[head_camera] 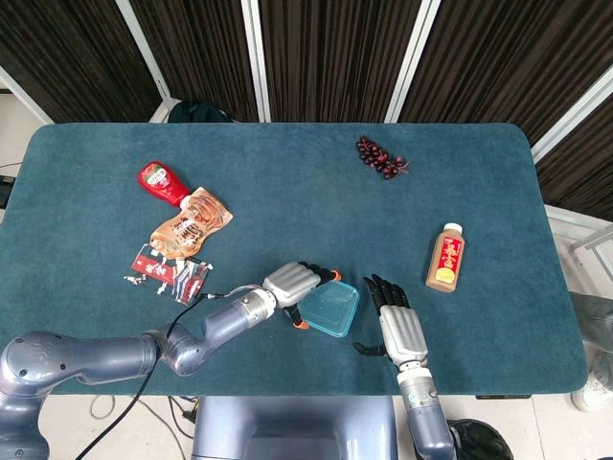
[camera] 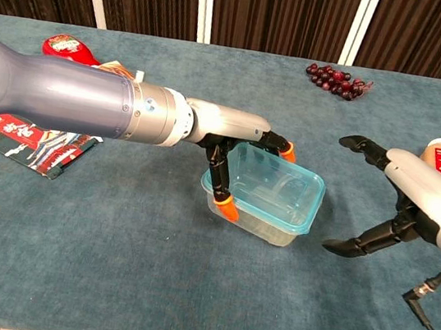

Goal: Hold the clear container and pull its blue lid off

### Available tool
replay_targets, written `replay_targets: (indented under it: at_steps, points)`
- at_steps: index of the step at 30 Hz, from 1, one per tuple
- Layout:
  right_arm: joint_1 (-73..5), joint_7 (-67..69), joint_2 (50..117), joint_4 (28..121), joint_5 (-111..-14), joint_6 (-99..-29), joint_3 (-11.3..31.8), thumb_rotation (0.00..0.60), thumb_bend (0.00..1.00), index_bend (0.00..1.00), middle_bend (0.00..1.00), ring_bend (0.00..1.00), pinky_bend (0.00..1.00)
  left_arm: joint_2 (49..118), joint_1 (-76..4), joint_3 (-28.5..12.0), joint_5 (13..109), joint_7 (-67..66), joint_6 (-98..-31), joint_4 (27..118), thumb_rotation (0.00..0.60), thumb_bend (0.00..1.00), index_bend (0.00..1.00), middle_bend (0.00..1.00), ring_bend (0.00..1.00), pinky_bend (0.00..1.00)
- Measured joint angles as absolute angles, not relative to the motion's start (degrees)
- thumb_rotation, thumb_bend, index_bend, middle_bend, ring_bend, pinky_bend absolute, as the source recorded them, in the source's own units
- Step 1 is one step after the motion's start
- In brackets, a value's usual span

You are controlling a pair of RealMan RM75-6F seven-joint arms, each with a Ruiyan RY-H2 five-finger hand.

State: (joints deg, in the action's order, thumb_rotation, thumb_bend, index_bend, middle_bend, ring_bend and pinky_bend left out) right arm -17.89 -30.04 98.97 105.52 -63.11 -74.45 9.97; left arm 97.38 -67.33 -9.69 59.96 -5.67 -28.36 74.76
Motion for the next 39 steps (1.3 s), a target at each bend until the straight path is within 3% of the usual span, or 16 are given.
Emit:
replay_targets:
  at_steps: [39]
  points:
    - [-19.2, -29.7, 102.0, 104.4, -59.8, -76.7, 10.4, 0.6, 0.19, 0.0, 0.0, 0.0, 0.0, 99.2, -68.7, -9.3, 54.8, -8.1, -30.6, 75.6, 0.6, 0.15, 0.23, 0.34, 0.27, 0.4]
